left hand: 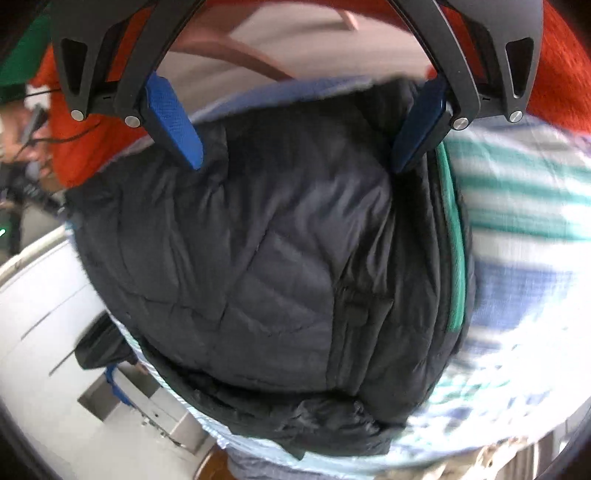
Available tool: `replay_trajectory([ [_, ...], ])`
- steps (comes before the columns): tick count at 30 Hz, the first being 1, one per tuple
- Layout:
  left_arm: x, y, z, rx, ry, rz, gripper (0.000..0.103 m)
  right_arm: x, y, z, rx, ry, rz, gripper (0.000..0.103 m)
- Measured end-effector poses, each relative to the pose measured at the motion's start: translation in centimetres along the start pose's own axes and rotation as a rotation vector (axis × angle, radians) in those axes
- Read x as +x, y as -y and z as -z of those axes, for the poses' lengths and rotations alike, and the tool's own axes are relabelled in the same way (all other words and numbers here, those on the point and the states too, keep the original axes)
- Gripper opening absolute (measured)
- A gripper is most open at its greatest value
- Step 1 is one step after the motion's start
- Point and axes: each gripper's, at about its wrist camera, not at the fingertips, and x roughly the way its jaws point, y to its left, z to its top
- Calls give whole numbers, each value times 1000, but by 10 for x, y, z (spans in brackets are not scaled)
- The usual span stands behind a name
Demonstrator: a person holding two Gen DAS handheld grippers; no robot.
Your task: Fold large clothes
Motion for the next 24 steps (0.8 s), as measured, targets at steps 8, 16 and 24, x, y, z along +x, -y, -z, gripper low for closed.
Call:
replay_trajectory([
  [8,-49,-14,24,-85,-10,49,98,-20,9,8,-11,-7,-1,59],
  [16,-52,-44,-3,-139,83,-52,98,-42,47,-6,29,5,47,62],
  [24,1,-34,-15,-115,-15,-8,91,-2,79,-5,156,-112,-155,66],
])
